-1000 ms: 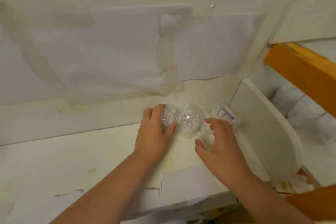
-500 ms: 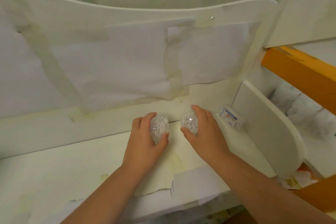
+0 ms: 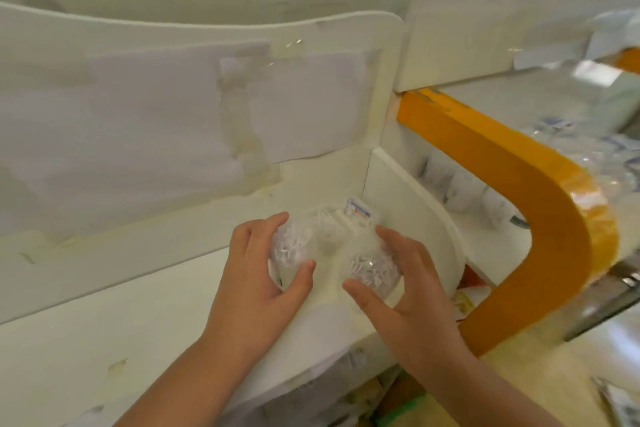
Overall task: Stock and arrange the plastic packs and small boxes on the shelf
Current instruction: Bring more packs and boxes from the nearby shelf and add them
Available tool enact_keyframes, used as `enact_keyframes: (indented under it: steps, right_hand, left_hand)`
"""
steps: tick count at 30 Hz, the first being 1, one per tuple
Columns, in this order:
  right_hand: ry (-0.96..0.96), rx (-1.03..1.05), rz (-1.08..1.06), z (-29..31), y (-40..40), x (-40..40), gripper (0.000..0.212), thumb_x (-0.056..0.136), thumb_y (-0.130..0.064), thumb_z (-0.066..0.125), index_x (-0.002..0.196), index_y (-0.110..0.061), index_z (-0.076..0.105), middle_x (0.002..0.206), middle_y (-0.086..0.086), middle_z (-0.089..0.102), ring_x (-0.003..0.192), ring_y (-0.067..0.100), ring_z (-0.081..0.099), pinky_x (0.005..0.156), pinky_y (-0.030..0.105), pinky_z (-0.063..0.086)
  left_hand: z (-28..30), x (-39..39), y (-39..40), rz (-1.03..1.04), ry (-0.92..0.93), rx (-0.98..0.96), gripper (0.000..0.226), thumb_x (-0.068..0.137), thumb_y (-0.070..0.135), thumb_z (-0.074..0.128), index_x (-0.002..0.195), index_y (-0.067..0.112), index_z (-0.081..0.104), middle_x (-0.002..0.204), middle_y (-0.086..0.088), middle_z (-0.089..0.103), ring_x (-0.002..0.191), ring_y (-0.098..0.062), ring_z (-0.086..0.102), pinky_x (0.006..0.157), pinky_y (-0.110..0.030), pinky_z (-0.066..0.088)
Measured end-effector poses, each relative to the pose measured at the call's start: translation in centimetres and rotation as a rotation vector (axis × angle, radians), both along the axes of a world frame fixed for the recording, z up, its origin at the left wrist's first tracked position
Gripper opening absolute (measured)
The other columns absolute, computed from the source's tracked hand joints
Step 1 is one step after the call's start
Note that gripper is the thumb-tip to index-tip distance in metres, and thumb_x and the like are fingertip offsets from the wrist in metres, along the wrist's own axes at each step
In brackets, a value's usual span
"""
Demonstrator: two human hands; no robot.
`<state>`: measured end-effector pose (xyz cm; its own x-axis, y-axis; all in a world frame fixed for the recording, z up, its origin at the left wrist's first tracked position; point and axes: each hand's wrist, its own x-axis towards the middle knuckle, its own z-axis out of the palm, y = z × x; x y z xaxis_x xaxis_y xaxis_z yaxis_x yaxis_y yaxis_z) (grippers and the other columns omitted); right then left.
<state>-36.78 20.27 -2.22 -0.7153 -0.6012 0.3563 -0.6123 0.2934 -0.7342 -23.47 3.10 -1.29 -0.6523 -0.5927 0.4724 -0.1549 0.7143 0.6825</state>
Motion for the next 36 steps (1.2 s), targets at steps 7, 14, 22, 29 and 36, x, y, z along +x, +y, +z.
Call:
enact_keyframes:
  steps: [7, 14, 22, 29, 36]
  right_hand:
    - [0.099, -0.048, -0.073, 1.0, 11.8, -0.5, 0.072, 0.073, -0.077, 0.062, 0.136, -0.053, 0.038, 0.132, -0.033, 0.04, 0.122, -0.004, 0.045, 0.088, 0.021, 0.044]
    - [0.042, -0.035, -0.173, 1.2, 25.9, -2.9, 0.071, 0.072, -0.073, 0.065, 0.136, -0.051, 0.041, 0.128, -0.029, 0.043, 0.116, 0.002, 0.052, 0.089, 0.026, 0.047]
    - [-0.033, 0.047, -0.277, 3.4, 40.5, -8.0, 0.071, 0.062, -0.092, 0.047, 0.127, -0.069, 0.028, 0.125, -0.043, 0.035, 0.111, -0.001, 0.052, 0.088, 0.037, 0.053]
    - [-0.116, 0.022, -0.304, 3.2, 45.3, -12.4, 0.067, 0.065, -0.078, 0.06, 0.123, -0.072, 0.029, 0.119, -0.047, 0.037, 0.11, -0.008, 0.048, 0.084, 0.026, 0.046]
    - [-0.164, 0.104, -0.252, 1.5, 44.6, -19.6, 0.066, 0.07, -0.068, 0.067, 0.122, -0.072, 0.026, 0.121, -0.047, 0.034, 0.111, 0.0, 0.052, 0.091, 0.034, 0.05]
  left_hand:
    - [2.8, -3.7, 9.6, -0.163, -0.005, -0.076, 0.061, 0.077, 0.063, 0.06, 0.132, 0.058, 0.034, 0.125, 0.032, 0.036, 0.12, 0.007, 0.041, 0.091, -0.02, 0.041]
    - [5.0, -6.9, 22.2, -0.301, 0.021, -0.088, 0.058, 0.073, 0.056, 0.067, 0.126, 0.058, 0.042, 0.124, 0.031, 0.043, 0.118, 0.004, 0.046, 0.081, -0.009, 0.044]
    - [3.9, -13.2, 35.3, -0.312, -0.039, -0.069, 0.057, 0.074, 0.071, 0.058, 0.124, 0.068, 0.031, 0.126, 0.04, 0.038, 0.118, 0.016, 0.04, 0.086, -0.011, 0.037]
    - [2.8, -17.8, 40.0, -0.303, -0.146, -0.081, 0.059, 0.078, 0.058, 0.067, 0.125, 0.068, 0.032, 0.123, 0.052, 0.028, 0.115, 0.026, 0.032, 0.084, 0.004, 0.029]
    - [0.2, -25.5, 38.4, -0.207, -0.15, -0.023, 0.062, 0.084, 0.053, 0.064, 0.139, 0.051, 0.035, 0.122, 0.049, 0.028, 0.115, 0.024, 0.031, 0.09, -0.005, 0.028]
